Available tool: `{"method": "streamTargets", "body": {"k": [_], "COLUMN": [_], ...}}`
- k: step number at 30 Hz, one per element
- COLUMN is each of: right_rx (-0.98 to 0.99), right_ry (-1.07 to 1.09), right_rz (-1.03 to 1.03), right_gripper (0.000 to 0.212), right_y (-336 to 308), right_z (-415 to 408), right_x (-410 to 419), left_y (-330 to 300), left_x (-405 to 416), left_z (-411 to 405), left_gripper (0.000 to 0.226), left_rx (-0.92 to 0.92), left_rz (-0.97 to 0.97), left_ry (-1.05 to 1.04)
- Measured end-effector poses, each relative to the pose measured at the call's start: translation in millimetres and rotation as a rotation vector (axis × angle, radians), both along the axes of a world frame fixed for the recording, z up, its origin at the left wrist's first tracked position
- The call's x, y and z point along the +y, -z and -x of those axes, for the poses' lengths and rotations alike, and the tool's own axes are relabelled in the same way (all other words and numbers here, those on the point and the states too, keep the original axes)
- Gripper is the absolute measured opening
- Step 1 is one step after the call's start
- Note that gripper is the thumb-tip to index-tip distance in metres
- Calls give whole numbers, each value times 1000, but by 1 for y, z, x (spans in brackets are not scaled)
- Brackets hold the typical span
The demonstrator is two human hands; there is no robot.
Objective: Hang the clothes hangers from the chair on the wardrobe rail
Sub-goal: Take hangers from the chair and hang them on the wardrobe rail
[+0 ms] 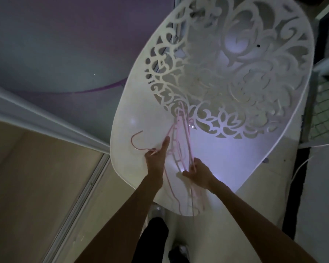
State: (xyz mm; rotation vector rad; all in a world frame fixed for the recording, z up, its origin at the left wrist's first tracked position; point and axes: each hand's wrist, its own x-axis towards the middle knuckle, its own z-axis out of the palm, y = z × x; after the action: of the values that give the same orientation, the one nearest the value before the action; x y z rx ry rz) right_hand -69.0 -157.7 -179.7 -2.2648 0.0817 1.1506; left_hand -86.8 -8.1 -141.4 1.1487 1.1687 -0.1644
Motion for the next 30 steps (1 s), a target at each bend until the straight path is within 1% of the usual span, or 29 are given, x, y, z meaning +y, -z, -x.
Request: {"method": "streamTargets", "body": {"k": [1, 3, 4, 6, 7, 8, 9, 11, 13, 14, 15, 16, 18, 20, 22, 23, 25, 27, 30], "right_rx": [62, 146, 165, 187, 176, 137, 167, 199, 220, 185, 184, 172, 178, 164, 134, 114, 114, 121, 147], "right_ry": [66, 186, 207, 210, 209, 165, 153, 75, 4, -52, -79, -124, -208, -296, -354, -391, -414, -497, -583], "right_rz": [-65, -163, -167, -175, -179, -195, -199, -192, -195, -215, -231, -230, -217, -181, -184, -193, -220, -246, -290], "right_gripper": [43, 19, 15, 18, 19, 18, 17, 16, 17, 19, 24, 31, 45, 51, 53, 52, 49, 50, 53], "right_y": [-3, -21, -30, -47, -63, -105, -109, -134, -174, -215, -240, -272, -321, -367, -402, -425, -453, -487, -527], "right_z": [1, 11, 13, 19, 27, 31, 36, 34, 37, 41, 45, 47, 49, 60, 70, 80, 89, 106, 132], "right_x": [-4, -16, -21, -30, -33, -29, -33, -34, -31, -24, -21, -13, 3, 23, 45, 62, 83, 114, 152], "left_y": [-8, -24, -26, -46, -59, -101, -104, -118, -143, -183, -202, -235, -282, -332, -368, -392, -423, -461, -494], "left_x": [-1, -2, 0, 4, 8, 18, 21, 35, 55, 68, 78, 90, 113, 132, 149, 161, 177, 198, 231], "left_z": [1, 12, 17, 28, 39, 52, 60, 71, 88, 104, 115, 128, 149, 179, 205, 224, 244, 278, 318], "left_gripper": [35, 32, 30, 26, 23, 21, 18, 17, 11, 10, 9, 9, 18, 21, 23, 25, 26, 19, 23], "left_rx": [-23, -53, -72, -110, -154, -213, -238, -267, -260, -272, -275, -288, -312, -317, -307, -309, -277, -264, -237], "left_rz": [-16, -19, 12, 15, -35, -119, -119, -210, -285, -336, -379, -429, -502, -562, -566, -566, -623, -685, -765], "left_ry": [97, 252, 293, 344, 354, 359, 391, 489, 548, 555, 564, 563, 540, 469, 369, 279, 233, 183, 123]}}
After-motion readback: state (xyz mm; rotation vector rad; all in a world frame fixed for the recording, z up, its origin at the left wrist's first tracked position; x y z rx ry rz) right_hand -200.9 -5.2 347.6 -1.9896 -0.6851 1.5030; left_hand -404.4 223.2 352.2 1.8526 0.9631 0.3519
